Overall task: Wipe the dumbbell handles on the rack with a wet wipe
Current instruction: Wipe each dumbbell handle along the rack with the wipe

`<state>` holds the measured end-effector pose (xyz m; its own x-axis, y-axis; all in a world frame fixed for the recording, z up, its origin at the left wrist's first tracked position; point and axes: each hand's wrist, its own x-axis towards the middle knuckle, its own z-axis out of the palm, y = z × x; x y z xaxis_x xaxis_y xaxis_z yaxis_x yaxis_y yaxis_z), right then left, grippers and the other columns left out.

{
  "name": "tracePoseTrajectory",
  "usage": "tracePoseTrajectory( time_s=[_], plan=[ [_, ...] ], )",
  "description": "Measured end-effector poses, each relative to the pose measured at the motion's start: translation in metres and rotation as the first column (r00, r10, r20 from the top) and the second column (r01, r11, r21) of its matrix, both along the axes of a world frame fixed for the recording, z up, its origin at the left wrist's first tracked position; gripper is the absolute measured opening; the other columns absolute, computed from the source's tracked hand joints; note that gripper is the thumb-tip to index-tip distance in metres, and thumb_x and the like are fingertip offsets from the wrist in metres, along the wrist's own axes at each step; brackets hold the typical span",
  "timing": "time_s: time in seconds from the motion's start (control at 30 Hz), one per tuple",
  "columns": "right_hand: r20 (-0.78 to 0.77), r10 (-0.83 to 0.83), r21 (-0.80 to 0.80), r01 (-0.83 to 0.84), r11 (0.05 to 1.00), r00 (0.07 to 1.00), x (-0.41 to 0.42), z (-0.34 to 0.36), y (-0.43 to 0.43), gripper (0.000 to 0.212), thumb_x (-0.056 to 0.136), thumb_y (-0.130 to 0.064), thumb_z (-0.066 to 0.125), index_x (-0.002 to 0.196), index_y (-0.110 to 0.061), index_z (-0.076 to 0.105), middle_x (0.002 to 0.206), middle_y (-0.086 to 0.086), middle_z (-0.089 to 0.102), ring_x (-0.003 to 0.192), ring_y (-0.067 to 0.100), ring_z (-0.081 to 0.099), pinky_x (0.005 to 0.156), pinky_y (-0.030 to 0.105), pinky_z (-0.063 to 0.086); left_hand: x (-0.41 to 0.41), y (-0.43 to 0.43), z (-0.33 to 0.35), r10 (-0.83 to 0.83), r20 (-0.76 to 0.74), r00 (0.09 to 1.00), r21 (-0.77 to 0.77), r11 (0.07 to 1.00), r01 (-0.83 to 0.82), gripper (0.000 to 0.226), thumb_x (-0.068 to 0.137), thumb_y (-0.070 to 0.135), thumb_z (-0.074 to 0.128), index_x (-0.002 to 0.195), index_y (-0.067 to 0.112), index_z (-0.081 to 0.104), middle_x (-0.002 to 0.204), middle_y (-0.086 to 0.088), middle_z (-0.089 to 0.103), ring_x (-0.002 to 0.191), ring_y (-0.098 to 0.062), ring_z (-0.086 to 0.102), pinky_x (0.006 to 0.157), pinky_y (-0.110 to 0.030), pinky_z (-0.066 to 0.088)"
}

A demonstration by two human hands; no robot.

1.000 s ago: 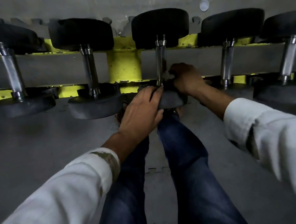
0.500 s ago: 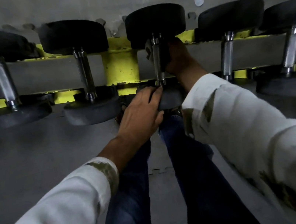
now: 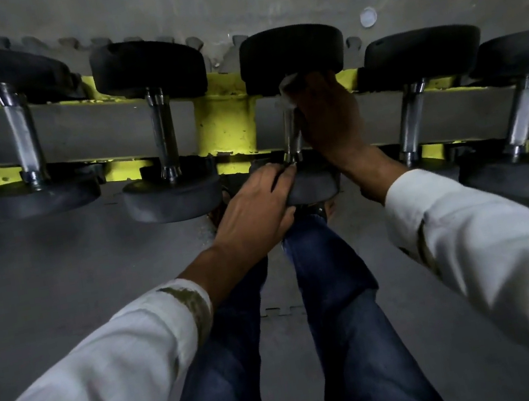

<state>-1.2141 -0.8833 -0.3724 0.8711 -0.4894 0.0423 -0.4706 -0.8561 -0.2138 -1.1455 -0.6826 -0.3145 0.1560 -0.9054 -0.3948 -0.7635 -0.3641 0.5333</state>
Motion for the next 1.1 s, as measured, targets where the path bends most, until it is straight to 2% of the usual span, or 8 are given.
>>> tracePoseTrajectory(
  time_s=[0.1, 0.27, 0.47, 0.6, 0.83, 0.97, 1.03, 1.1],
  plan=[
    [-0.030, 0.234, -0.030, -0.235, 0.972, 0.972, -0.009, -0.003, 0.001, 0.026, 0.090, -0.016, 0.051, 0.107, -0.011, 0.070, 0.111, 0.009, 0.068, 0.096, 0.037, 0.065, 0.063, 0.040, 0.053, 0.001, 0.000, 0.002, -0.010, 0.005, 1.000, 0.003, 1.000, 0.010, 0.068, 0.093, 0.026, 0.069, 0.152, 0.006, 0.043, 0.144, -0.016, 0.050, 0.136, -0.031, 0.044, 0.110, -0.037, 0.041],
    [-0.430, 0.405, -0.020, -0.457, 0.889, 0.807, 0.020, 0.017, 0.011, 0.022, 0.090, -0.026, 0.050, 0.086, -0.018, 0.070, 0.086, 0.002, 0.068, 0.072, 0.030, 0.068, 0.057, 0.029, 0.031, 0.003, 0.000, 0.003, -0.037, 0.008, 0.999, 0.012, 0.999, 0.037, 0.069, 0.095, 0.028, 0.066, 0.155, 0.007, 0.039, 0.148, -0.016, 0.046, 0.138, -0.031, 0.042, 0.111, -0.037, 0.041],
    [-0.760, 0.383, 0.253, -0.305, 0.918, 0.524, 0.076, 0.016, 0.021, 0.034, 0.100, -0.013, 0.043, 0.125, -0.001, 0.063, 0.132, 0.020, 0.060, 0.123, 0.037, 0.056, 0.097, 0.040, 0.046, 0.008, 0.011, 0.003, -0.100, 0.054, 0.994, -0.003, 0.995, 0.100, 0.073, 0.094, 0.029, 0.066, 0.156, 0.006, 0.037, 0.152, -0.019, 0.044, 0.142, -0.034, 0.040, 0.119, -0.039, 0.034],
    [-0.774, 0.516, 0.442, -0.270, 0.855, 0.367, 0.075, 0.040, 0.025, 0.025, 0.091, -0.005, 0.055, 0.112, -0.003, 0.069, 0.122, 0.016, 0.066, 0.111, 0.035, 0.066, 0.082, 0.040, 0.053, 0.009, 0.015, 0.003, -0.109, 0.059, 0.992, -0.019, 0.994, 0.111, 0.074, 0.093, 0.029, 0.067, 0.156, 0.005, 0.036, 0.152, -0.020, 0.044, 0.142, -0.035, 0.040, 0.120, -0.039, 0.031],
    [-0.440, 0.416, 0.437, -0.214, 0.873, 0.796, -0.004, 0.046, 0.010, 0.020, 0.095, -0.027, 0.057, 0.105, -0.011, 0.064, 0.113, 0.017, 0.059, 0.102, 0.038, 0.060, 0.075, 0.045, 0.050, 0.013, 0.015, 0.000, -0.138, 0.077, 0.987, -0.039, 0.989, 0.141, 0.074, 0.093, 0.030, 0.067, 0.156, 0.004, 0.036, 0.151, -0.019, 0.046, 0.140, -0.034, 0.042, 0.121, -0.037, 0.029],
    [-0.485, 0.084, 0.449, 0.165, 0.878, 0.870, -0.032, 0.014, 0.009, 0.020, 0.092, -0.020, 0.062, 0.102, -0.005, 0.071, 0.111, 0.019, 0.070, 0.104, 0.040, 0.064, 0.079, 0.036, 0.046, 0.017, 0.009, -0.011, -0.169, 0.075, 0.983, -0.057, 0.983, 0.173, 0.073, 0.093, 0.030, 0.066, 0.155, 0.004, 0.037, 0.148, -0.019, 0.049, 0.138, -0.033, 0.045, 0.119, -0.038, 0.032],
    [-0.489, -0.091, 0.506, 0.366, 0.781, 0.868, -0.030, -0.002, 0.009, 0.021, 0.094, -0.016, 0.062, 0.100, 0.002, 0.072, 0.110, 0.022, 0.070, 0.106, 0.035, 0.064, 0.077, 0.033, 0.042, 0.017, 0.007, -0.013, -0.170, 0.067, 0.983, -0.056, 0.983, 0.174, 0.072, 0.092, 0.029, 0.067, 0.153, 0.003, 0.040, 0.146, -0.021, 0.050, 0.136, -0.034, 0.047, 0.118, -0.039, 0.033],
    [-0.458, -0.347, 0.651, 0.574, 0.497, 0.819, -0.018, -0.009, 0.008, 0.018, 0.095, -0.009, 0.062, 0.100, 0.005, 0.071, 0.105, 0.023, 0.071, 0.099, 0.031, 0.066, 0.076, 0.032, 0.045, 0.015, 0.005, -0.013, -0.170, 0.067, 0.983, -0.060, 0.983, 0.174, 0.071, 0.093, 0.030, 0.067, 0.152, 0.002, 0.041, 0.146, -0.021, 0.051, 0.135, -0.034, 0.047, 0.118, -0.038, 0.032]
  ],
)
